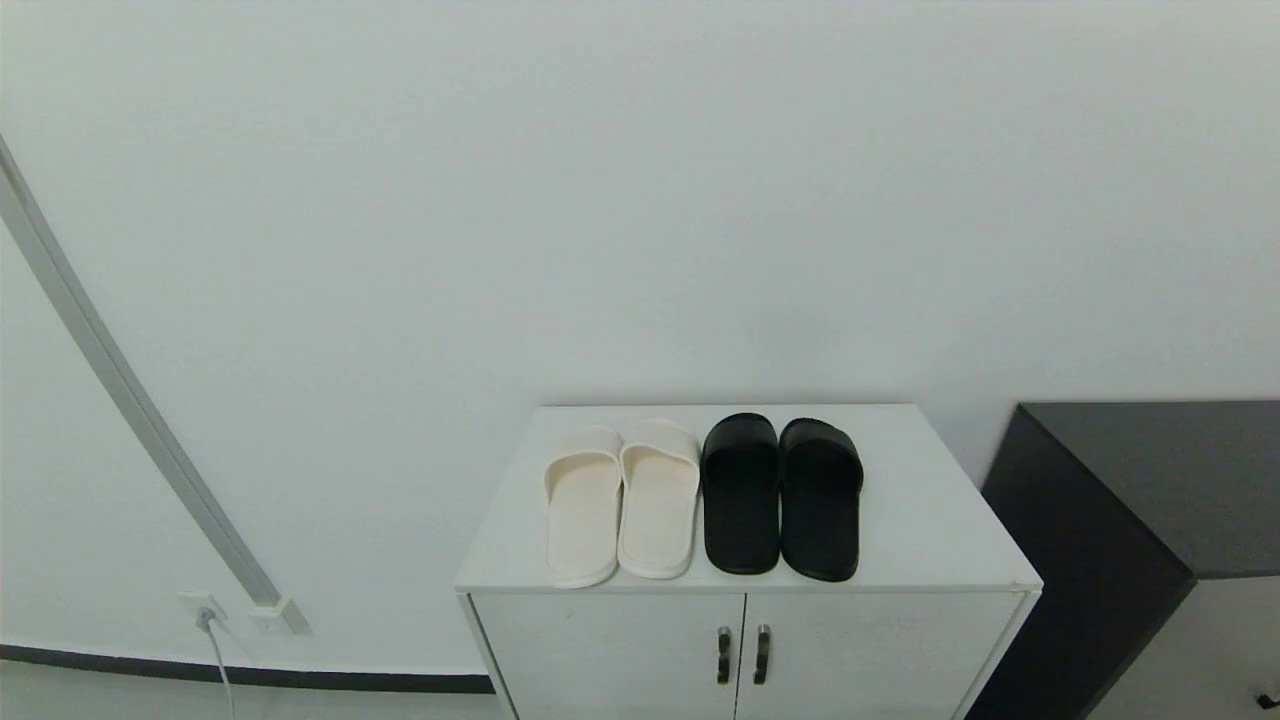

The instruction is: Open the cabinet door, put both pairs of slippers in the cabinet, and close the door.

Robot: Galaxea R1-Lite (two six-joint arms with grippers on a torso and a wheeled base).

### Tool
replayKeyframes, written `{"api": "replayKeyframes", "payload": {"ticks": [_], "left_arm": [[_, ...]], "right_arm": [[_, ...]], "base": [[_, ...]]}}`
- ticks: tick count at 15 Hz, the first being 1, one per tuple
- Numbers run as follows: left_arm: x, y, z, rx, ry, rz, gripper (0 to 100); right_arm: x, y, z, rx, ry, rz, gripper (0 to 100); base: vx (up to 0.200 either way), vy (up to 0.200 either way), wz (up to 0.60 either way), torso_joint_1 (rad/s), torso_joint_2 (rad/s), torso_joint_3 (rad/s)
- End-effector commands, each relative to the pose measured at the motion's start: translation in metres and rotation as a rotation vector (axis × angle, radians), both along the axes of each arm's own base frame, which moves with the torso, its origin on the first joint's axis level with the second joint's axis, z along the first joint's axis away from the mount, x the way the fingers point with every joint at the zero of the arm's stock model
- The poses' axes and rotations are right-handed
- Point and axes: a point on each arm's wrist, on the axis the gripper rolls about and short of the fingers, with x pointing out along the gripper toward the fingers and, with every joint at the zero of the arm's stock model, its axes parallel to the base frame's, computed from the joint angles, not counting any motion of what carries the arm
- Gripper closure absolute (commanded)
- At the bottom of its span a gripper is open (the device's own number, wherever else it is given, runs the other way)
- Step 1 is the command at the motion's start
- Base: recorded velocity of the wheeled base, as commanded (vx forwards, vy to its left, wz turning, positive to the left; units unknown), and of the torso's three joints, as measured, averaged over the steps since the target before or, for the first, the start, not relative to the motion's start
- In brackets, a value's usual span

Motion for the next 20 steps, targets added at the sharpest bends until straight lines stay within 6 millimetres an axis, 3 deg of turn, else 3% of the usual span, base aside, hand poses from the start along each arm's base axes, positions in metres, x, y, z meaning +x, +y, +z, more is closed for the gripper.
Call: {"api": "replayKeyframes", "payload": {"ticks": [1,8,10,11,13,14,19,20], "left_arm": [[0.0,0.0,0.0,-0.003,0.002,0.003,100],[0.0,0.0,0.0,-0.001,0.0,-0.002,100],[0.0,0.0,0.0,0.0,0.0,0.001,100],[0.0,0.0,0.0,-0.001,0.0,0.003,100],[0.0,0.0,0.0,0.0,0.0,0.001,100],[0.0,0.0,0.0,0.0,0.002,0.001,100],[0.0,0.0,0.0,-0.001,0.0,0.001,100],[0.0,0.0,0.0,0.0,0.0,0.001,100]], "right_arm": [[0.0,0.0,0.0,-0.001,0.002,0.002,0],[0.002,0.0,0.001,-0.008,0.026,0.01,0],[0.004,0.0,0.023,0.011,0.013,0.011,0],[0.022,0.001,0.057,0.176,0.111,0.071,0],[0.046,0.005,0.033,0.084,0.337,0.202,0],[0.06,0.007,0.031,0.084,0.445,0.26,0],[0.125,0.035,0.051,0.06,0.548,0.438,0],[0.13,0.04,0.053,0.067,0.555,0.451,0]], "base": [[0.0,0.0,0.0,0.0,0.0,0.0],[0.0,0.0,0.0,0.0,0.0,0.0],[0.0,0.0,0.0,0.0,0.0,0.0],[0.0,0.0,0.0,0.0,0.0,0.0],[0.0,0.0,0.0,0.0,0.0,0.0],[0.0,0.0,0.0,0.0,0.0,0.0],[0.0,0.0,0.0,0.0,0.0,0.0],[0.0,0.0,0.0,0.0,0.0,0.0]]}}
